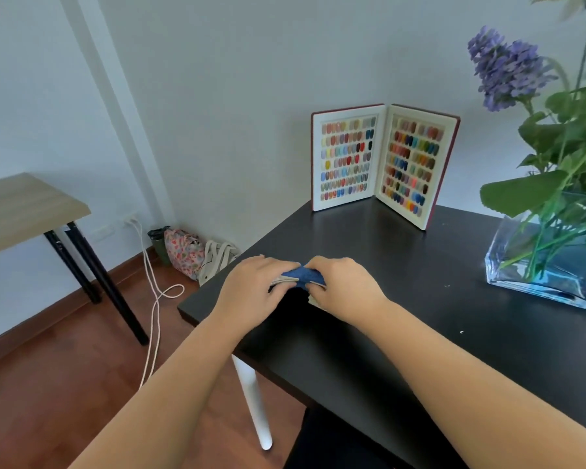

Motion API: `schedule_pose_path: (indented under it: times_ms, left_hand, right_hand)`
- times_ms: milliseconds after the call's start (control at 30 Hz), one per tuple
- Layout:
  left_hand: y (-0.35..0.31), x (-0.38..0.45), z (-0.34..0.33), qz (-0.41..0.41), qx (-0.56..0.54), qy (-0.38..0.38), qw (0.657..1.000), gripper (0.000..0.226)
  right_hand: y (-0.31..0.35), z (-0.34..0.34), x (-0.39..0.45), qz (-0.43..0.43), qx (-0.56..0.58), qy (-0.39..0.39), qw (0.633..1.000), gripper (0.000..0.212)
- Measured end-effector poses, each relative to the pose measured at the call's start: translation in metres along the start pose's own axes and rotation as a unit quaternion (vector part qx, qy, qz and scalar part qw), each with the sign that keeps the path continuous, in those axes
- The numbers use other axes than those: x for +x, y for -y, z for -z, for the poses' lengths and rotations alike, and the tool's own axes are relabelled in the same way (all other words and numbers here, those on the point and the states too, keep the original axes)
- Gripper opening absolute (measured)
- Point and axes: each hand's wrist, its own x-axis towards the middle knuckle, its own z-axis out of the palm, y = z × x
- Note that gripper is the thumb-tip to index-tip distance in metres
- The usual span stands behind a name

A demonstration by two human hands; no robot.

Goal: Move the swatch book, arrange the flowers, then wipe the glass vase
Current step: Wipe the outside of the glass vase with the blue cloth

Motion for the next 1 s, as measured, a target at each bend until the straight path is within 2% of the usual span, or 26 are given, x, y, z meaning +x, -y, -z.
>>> schedule_pose_path:
  times_ms: [167,300,400,467,567,667,767,833,900,1000]
  left_hand:
    - [-0.061,0.054,-0.02,-0.135,-0.06,-0.057,0.987,0.034]
    - [-0.122,0.084,-0.042,-0.24,-0.112,-0.115,0.957,0.021]
    - [-0.163,0.096,-0.062,-0.278,-0.185,-0.112,0.936,0.026]
    - [-0.181,0.103,-0.072,-0.247,-0.289,-0.074,0.922,0.034]
    - [-0.197,0.121,-0.087,-0.118,-0.443,-0.027,0.888,0.032]
    - [-0.208,0.151,-0.116,0.051,-0.515,0.021,0.856,0.035]
    - [-0.216,0.179,-0.144,0.183,-0.568,0.079,0.799,0.051]
    - [-0.221,0.193,-0.158,0.22,-0.606,0.114,0.756,0.074]
    - [-0.223,0.202,-0.169,0.23,-0.622,0.156,0.732,0.088]
    - [-0.22,0.212,-0.183,0.148,-0.63,0.201,0.736,0.072]
  right_hand:
    - [-0.038,0.058,-0.041,-0.015,0.083,-0.07,0.994,0.049]
    - [-0.076,0.101,-0.09,-0.03,0.054,-0.144,0.988,0.055]
    - [-0.105,0.13,-0.131,-0.035,0.034,-0.176,0.983,0.056]
    - [-0.125,0.148,-0.155,-0.06,0.014,-0.218,0.974,0.054]
    - [-0.152,0.172,-0.18,-0.097,-0.029,-0.293,0.951,0.053]
    - [-0.177,0.191,-0.186,-0.134,-0.055,-0.36,0.922,0.05]
    - [-0.2,0.2,-0.175,-0.163,-0.049,-0.397,0.902,0.047]
    - [-0.211,0.2,-0.166,-0.169,-0.02,-0.432,0.886,0.048]
    - [-0.217,0.196,-0.155,-0.141,-0.022,-0.472,0.87,0.051]
    - [-0.222,0.185,-0.141,-0.052,-0.112,-0.499,0.858,0.051]
